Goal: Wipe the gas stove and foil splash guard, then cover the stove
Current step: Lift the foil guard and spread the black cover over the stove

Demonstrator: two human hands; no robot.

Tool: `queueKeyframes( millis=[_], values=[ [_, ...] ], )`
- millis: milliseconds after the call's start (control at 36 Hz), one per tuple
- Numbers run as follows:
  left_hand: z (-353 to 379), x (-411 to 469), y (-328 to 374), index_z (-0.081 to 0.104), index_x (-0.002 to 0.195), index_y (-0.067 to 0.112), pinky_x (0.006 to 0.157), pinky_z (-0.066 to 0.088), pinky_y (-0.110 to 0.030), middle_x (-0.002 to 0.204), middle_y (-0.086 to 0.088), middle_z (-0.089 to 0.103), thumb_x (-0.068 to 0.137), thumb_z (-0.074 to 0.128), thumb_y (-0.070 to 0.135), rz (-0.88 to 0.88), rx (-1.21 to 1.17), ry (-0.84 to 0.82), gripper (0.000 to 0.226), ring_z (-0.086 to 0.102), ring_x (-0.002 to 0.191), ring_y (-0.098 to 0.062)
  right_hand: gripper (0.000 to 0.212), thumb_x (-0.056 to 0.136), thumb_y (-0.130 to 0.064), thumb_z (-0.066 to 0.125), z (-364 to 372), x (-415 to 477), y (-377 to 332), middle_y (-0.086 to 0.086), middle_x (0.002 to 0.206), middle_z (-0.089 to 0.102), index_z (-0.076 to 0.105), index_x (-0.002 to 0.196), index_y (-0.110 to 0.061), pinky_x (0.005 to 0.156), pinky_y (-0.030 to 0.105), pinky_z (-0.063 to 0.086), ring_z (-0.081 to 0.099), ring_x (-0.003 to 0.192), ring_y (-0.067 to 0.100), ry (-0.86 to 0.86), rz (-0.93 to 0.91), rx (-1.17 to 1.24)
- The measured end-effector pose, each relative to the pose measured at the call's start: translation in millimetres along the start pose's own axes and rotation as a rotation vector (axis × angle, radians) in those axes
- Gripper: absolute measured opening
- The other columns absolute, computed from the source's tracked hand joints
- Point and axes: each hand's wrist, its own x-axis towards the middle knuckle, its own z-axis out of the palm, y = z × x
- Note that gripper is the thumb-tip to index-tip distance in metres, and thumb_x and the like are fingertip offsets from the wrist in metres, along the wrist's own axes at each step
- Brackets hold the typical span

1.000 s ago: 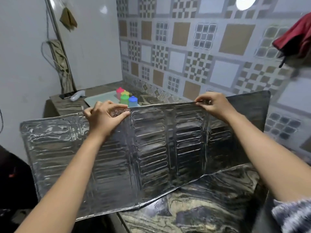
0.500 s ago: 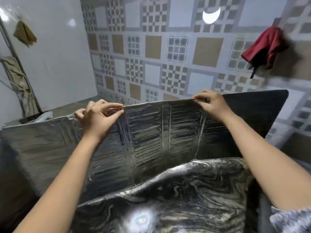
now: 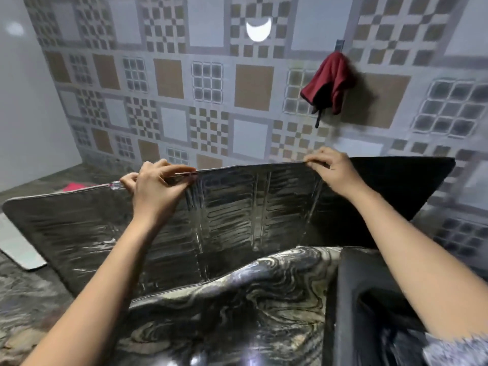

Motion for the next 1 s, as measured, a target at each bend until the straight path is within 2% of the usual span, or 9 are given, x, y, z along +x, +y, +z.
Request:
queueKeyframes(
  millis=[111,250,389,472,583,750,833,944,1000],
  values=[
    [20,2,36,0.072,0.089,0.038,0.066,0.006,-0.027,0.076,0.010,0.060,0.076,0.067,0.048,0.027,-0.041,-0.011,0.017,0.051,0.090,-0.017,0.019,0.086,-0.006,0.061,-36,-15,23,-0.013,0.078,0.051,0.070,0.102,-0.002,0.083,0.033,0.039,0.053,0.087,0.020,0.046,0.018,-0.068],
    [47,0,86,0.074,0.091,0.034,0.065,0.007,-0.028,0.076,0.012,0.058,0.076,0.068,0.046,0.067,-0.084,-0.028,0.020,0.052,0.091,-0.019,0.019,0.085,-0.005,0.062,-82,-38,50,0.015,0.092,0.063,0.069,0.101,0.001,0.085,0.031,0.043,0.058,0.092,0.026,0.076,0.108,-0.105],
    [74,-10,135,0.074,0.092,0.032,0.074,0.018,-0.028,0.084,0.006,0.066,0.076,0.069,0.042,0.053,-0.195,-0.083,0.020,0.051,0.094,-0.019,0.019,0.086,-0.006,0.061,-126,-69,71,-0.004,0.082,0.055,0.070,0.103,-0.002,0.074,0.009,0.037,0.056,0.086,0.019,0.102,0.171,-0.143],
    [91,-17,163,0.074,0.092,0.032,0.082,0.038,-0.040,0.080,0.008,0.063,0.076,0.071,0.041,0.032,-0.256,-0.115,0.018,0.046,0.089,-0.013,0.018,0.087,-0.007,0.061,-150,-90,86,0.000,0.087,0.057,0.070,0.102,-0.004,0.080,0.017,0.036,0.056,0.088,0.017,0.115,0.210,-0.164],
    [113,-25,195,0.074,0.093,0.033,0.078,0.045,-0.041,0.081,0.009,0.063,0.076,0.070,0.042,0.027,-0.308,-0.171,0.019,0.050,0.090,-0.017,0.019,0.087,-0.009,0.061,-179,-115,104,0.004,0.092,0.061,0.071,0.102,-0.004,0.081,0.020,0.035,0.055,0.093,0.018,0.135,0.269,-0.208],
    [139,-35,242,0.073,0.094,0.033,0.073,0.039,-0.035,0.083,0.008,0.062,0.077,0.070,0.043,0.050,-0.329,-0.195,0.020,0.049,0.088,-0.016,0.019,0.088,-0.011,0.060,-218,-145,129,0.013,0.095,0.062,0.071,0.103,-0.005,0.087,0.034,0.041,0.056,0.097,0.028,0.142,0.340,-0.247],
    [150,-40,263,0.073,0.094,0.033,0.079,0.039,-0.041,0.083,0.006,0.063,0.077,0.069,0.043,0.056,-0.321,-0.199,0.020,0.050,0.089,-0.016,0.019,0.088,-0.009,0.059,-237,-157,142,0.006,0.093,0.060,0.070,0.103,-0.006,0.086,0.031,0.040,0.056,0.097,0.027,0.149,0.360,-0.243],
    [163,-46,289,0.073,0.093,0.035,0.086,0.040,-0.049,0.082,0.010,0.060,0.077,0.068,0.044,0.064,-0.342,-0.227,0.019,0.052,0.092,-0.018,0.021,0.089,-0.010,0.058,-259,-171,157,0.006,0.097,0.060,0.069,0.106,-0.006,0.078,0.016,0.035,0.056,0.092,0.018,0.154,0.407,-0.235],
    [170,-49,300,0.073,0.093,0.035,0.089,0.038,-0.050,0.084,0.008,0.063,0.077,0.067,0.046,0.066,-0.331,-0.234,0.020,0.052,0.092,-0.017,0.021,0.089,-0.010,0.058,-267,-177,164,0.006,0.098,0.060,0.068,0.106,-0.005,0.081,0.017,0.035,0.055,0.093,0.017,0.155,0.419,-0.237]
  ],
)
